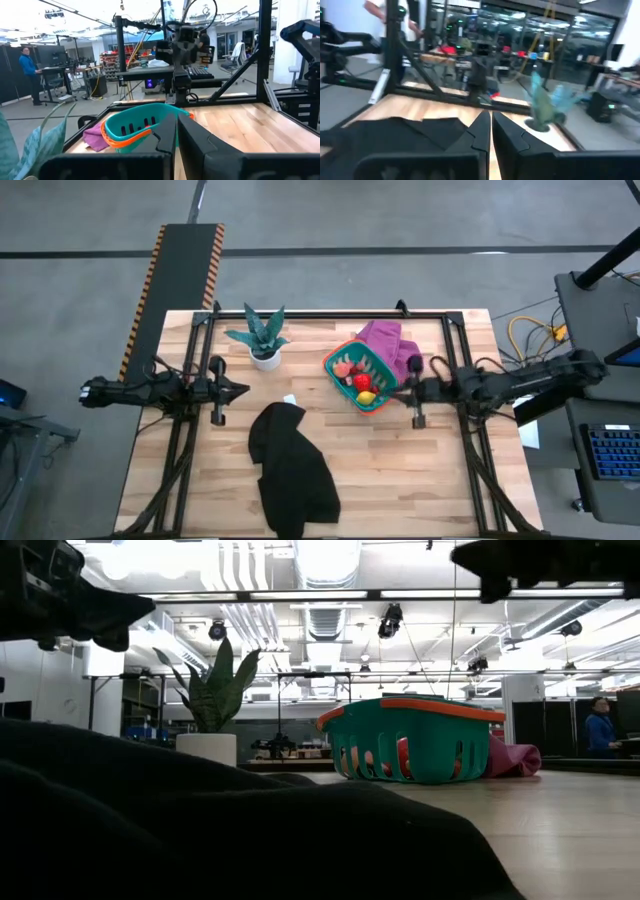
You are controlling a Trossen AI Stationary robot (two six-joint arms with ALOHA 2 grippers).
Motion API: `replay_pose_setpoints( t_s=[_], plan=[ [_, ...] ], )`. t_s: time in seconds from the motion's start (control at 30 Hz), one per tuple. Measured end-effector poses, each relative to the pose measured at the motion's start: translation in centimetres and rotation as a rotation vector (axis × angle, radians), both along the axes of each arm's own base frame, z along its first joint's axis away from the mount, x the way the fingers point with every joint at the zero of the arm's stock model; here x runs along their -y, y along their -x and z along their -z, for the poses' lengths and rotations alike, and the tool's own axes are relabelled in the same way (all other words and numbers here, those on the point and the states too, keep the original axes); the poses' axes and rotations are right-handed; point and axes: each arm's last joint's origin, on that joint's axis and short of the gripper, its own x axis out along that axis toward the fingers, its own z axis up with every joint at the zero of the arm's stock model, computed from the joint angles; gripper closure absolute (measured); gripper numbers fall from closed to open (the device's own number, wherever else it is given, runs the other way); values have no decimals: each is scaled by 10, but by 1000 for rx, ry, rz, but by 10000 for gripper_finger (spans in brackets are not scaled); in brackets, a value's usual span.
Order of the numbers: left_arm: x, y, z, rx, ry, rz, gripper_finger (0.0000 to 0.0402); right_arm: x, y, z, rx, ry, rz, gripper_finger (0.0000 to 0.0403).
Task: Pick and placing Produce into tupperware
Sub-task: Return to Home Position
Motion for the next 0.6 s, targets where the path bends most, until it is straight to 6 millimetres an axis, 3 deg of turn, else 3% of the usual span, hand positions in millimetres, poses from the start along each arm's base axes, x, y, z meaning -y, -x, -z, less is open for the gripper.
replay_pose_setpoints(
  t_s=[0.13,0.23,0.33,0.47,0.6],
  plan=[
    [0,-1,1,-9,5,1,398,6,27,10,-38,-22,63,394],
    [0,0,0,0,7,15,398,7,43,30,-77,-79,50,394],
    [1,0,-1,7,-1,27,398,8,53,50,-74,-92,33,394],
    [1,0,1,-6,-1,28,398,8,62,65,-11,-104,-1,394],
    [2,-1,4,-38,0,60,398,9,68,73,-79,-111,-6,394]
  ],
)
